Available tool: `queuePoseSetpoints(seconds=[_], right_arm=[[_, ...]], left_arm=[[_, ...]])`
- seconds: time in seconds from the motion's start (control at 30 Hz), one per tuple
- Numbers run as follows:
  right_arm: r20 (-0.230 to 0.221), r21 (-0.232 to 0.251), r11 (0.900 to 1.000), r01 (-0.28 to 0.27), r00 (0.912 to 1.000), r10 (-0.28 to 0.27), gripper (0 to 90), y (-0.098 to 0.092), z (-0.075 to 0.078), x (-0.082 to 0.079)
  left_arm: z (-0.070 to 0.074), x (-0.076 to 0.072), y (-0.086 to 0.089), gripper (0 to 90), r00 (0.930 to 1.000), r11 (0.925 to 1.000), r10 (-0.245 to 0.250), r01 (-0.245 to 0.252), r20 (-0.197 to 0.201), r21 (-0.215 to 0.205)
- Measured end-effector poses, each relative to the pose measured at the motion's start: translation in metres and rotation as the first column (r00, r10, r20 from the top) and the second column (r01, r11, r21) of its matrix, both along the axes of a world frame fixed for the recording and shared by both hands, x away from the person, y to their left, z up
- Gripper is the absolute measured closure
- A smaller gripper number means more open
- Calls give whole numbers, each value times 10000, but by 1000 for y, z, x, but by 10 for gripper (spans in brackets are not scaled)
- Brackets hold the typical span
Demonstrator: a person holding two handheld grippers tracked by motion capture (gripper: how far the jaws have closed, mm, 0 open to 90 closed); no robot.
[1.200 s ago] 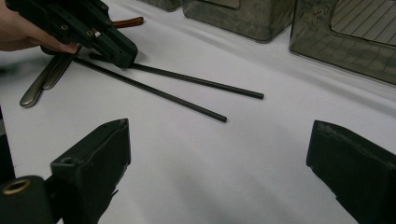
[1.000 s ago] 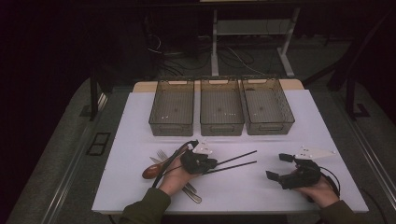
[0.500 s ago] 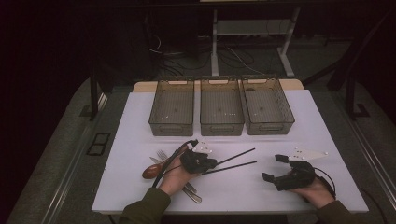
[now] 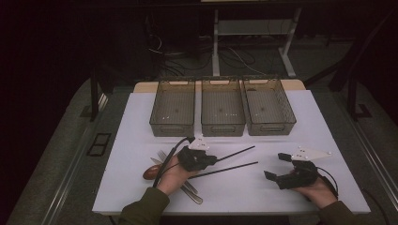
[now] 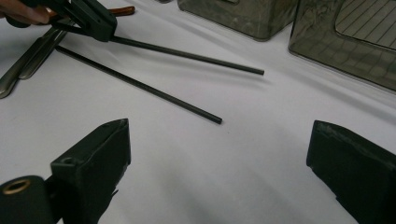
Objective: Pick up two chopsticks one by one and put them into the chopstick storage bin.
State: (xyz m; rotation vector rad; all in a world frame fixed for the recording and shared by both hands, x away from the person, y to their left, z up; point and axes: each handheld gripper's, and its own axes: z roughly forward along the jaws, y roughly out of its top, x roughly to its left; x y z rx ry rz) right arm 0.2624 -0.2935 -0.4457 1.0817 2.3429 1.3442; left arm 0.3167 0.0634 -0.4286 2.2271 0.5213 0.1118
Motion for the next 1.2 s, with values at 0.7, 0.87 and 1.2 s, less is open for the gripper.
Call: queuePoseSetpoints(seconds=[0.7,0.87,1.2], right_arm=[[-13,196,9998,11,10000,-11,57,-2,2,-1],[-26,218,9997,80,10000,-80,57,-4,3,-1],[-16,281,9996,86,10000,-86,57,-4,3,-1]], left_arm=[[48,2,33,849,9995,9953,106,-76,305,-962],[57,9,42,849,9982,9935,376,-323,470,-1092],[81,38,57,849,9890,9898,1226,-1156,831,-838]])
